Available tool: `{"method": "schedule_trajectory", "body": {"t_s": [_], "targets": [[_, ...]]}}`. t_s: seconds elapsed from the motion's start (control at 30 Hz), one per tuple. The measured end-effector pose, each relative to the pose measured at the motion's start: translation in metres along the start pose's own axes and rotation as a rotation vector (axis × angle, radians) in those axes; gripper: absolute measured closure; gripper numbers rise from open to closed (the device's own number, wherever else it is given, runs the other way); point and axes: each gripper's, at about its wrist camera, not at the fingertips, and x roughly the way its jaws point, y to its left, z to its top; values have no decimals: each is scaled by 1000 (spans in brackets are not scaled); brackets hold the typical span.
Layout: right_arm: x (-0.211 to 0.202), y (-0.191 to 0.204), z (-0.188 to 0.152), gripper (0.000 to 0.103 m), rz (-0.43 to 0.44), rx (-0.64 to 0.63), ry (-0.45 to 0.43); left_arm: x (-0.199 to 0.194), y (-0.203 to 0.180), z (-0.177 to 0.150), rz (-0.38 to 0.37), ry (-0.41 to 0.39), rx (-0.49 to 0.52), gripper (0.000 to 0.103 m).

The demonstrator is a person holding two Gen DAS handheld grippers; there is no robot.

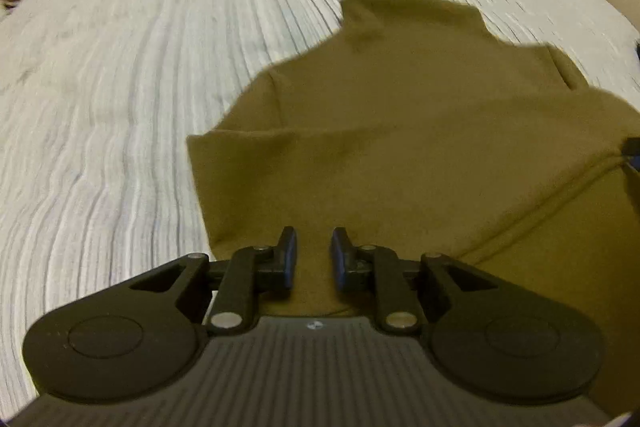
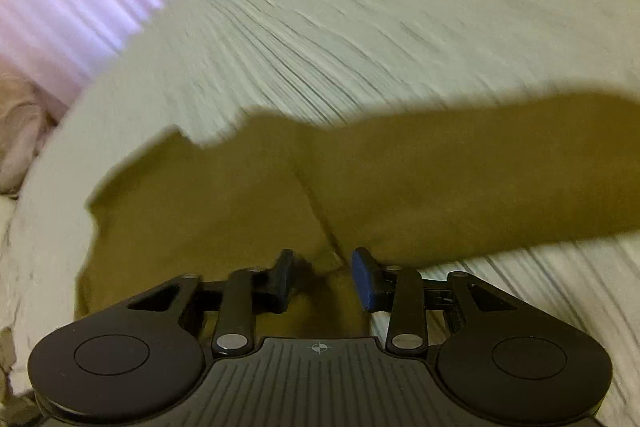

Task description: Fold clothes

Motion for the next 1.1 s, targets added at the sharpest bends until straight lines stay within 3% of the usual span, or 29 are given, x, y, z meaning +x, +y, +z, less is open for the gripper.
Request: {"method": "schedule_trajectory", "body": {"t_s": [0.1,0.17,0.33,0.47,0.77,0.83,0.9,1.0,1.1], "targets": [[-37,-28,-2,67,54,87,-61,-17,-2,4,-28,-27,-59,87],[-59,-61,-6,67,37,179,-87,-28,-4,4,-51,-28,-105,86],[-109,-178,-20,67,-57,560,-207,-49,-2,-2,-136,-15,-293,85],[-134,-237,-22,67,-86,743,-313,-58,0,-10,-182,1,-439,84],[-126,-287,-26,67,16,993,-396,-69,4,-23,-171,19,-516,83],[-127,-283,-18,90,-27,957,-394,-74,9,-27,-167,13,-535,83],[-129,-265,-2,97,-132,839,-377,-80,15,-31,-163,5,-559,83],[-131,-207,28,97,-263,521,-393,-89,28,-38,-161,-9,-608,83],[-123,-106,41,97,-251,73,-410,-99,43,-47,-159,-20,-661,83]]}}
